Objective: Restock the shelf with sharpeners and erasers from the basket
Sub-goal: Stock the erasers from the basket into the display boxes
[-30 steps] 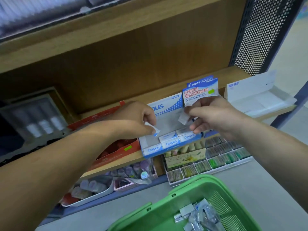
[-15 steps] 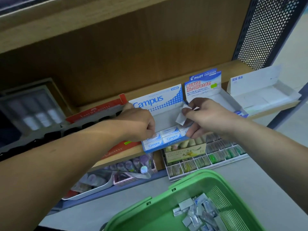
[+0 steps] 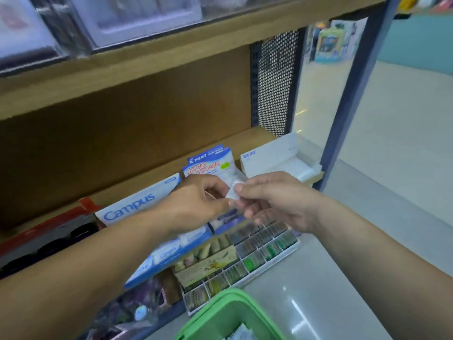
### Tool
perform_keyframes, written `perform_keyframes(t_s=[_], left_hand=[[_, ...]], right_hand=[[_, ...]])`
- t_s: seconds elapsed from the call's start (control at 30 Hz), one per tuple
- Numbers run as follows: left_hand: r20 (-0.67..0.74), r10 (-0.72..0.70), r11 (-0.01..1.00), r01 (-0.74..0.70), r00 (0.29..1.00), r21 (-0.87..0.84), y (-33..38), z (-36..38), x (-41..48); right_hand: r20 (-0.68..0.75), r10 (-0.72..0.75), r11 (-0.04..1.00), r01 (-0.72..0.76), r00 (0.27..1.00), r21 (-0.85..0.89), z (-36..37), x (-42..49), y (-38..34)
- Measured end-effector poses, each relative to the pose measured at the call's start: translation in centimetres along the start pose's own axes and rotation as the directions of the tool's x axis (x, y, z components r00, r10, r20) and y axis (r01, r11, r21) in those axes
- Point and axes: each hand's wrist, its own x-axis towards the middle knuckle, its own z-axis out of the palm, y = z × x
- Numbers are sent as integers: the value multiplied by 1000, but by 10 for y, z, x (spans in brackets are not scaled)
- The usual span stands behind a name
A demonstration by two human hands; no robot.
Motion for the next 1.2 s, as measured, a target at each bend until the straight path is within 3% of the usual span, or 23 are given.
perform_keyframes(t_s=[0.03, 0.1, 0.17, 0.2, 0.23, 0.57, 0.83, 0.97, 1.13, 1.2], left_hand=[[10, 5, 1000, -5, 1000, 10, 8, 6, 10], [-12, 13, 996, -12, 1000, 89, 23, 17, 38], [-37, 26, 987, -20, 999, 162, 36, 29, 69], [-40, 30, 984, -23, 999, 177, 43, 36, 83], [-40, 34, 982, -26, 999, 188, 49, 42, 95], [118, 64, 966, -92, 991, 243, 55, 93, 140], [44, 50, 981, -57, 998, 187, 46, 105, 139], [94, 34, 986, -49, 995, 157, 51, 106, 138], [-45, 120, 981, -112, 992, 159, 47, 88, 107], [-104, 180, 972, -161, 978, 172, 41, 77, 77]], right_hand=[[-56, -3, 1000, 3, 998, 2, -15, -4, 0], [-313, -44, 998, 54, 949, 23, -49, -7, 6], [-626, -100, 994, 104, 774, -30, -81, -3, 23], [-710, -116, 993, 94, 695, -70, -92, 0, 34], [-737, -118, 993, 85, 666, -82, -97, 2, 43], [-632, -87, 990, 140, 770, 34, -90, 16, 70], [-658, -106, 989, 147, 746, 8, -85, 28, 79], [-661, -111, 989, 146, 742, -3, -89, 26, 82], [-686, -167, 982, 57, 708, -179, -88, 17, 84], [-632, -199, 940, -36, 749, -338, -77, 7, 87]])
